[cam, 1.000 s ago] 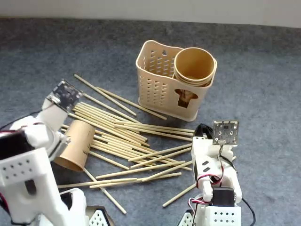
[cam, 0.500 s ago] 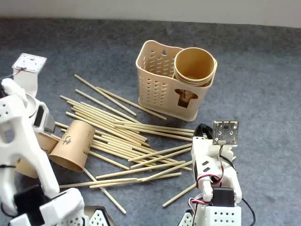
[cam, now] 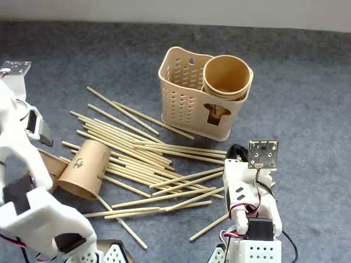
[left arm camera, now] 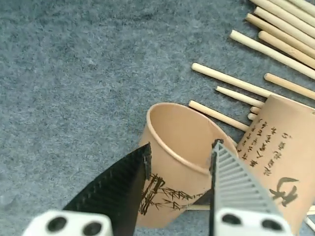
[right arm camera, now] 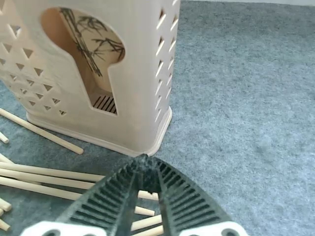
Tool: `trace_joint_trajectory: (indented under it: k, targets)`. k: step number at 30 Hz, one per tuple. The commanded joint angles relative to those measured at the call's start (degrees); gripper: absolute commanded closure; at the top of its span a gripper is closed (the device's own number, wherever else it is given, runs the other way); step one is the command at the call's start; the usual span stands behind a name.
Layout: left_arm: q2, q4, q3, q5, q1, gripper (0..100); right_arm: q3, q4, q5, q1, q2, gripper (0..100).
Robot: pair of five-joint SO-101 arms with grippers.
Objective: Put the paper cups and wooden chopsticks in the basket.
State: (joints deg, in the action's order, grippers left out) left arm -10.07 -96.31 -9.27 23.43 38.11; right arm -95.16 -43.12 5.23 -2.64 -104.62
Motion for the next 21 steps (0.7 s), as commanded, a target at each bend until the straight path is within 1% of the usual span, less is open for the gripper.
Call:
trace_joint_trajectory:
  k: [1, 5, 12, 17, 21]
  targets:
    - [-4.62, -0.79, -5.41, -0.26, 1.36, 80, 0.13, 1.36, 1.23, 0.04, -0.66, 99.1]
    - [-9.54, -0.79, -7.78, -0.09, 2.77, 80, 0.13, 1.36, 1.23, 0.04, -0.66, 99.1]
    - [-15.69, -0.88, -8.75, 7.74, 5.14, 81, 0.13, 1.36, 1.23, 0.04, -0.66, 99.1]
    - [-16.66, -1.14, -8.66, 12.84, 6.37, 89, 0.13, 1.36, 1.23, 0.04, -0.66, 99.1]
    - [-16.66, -3.6, -8.66, 15.65, 6.37, 91, 0.13, 1.36, 1.23, 0.04, -0.66, 99.1]
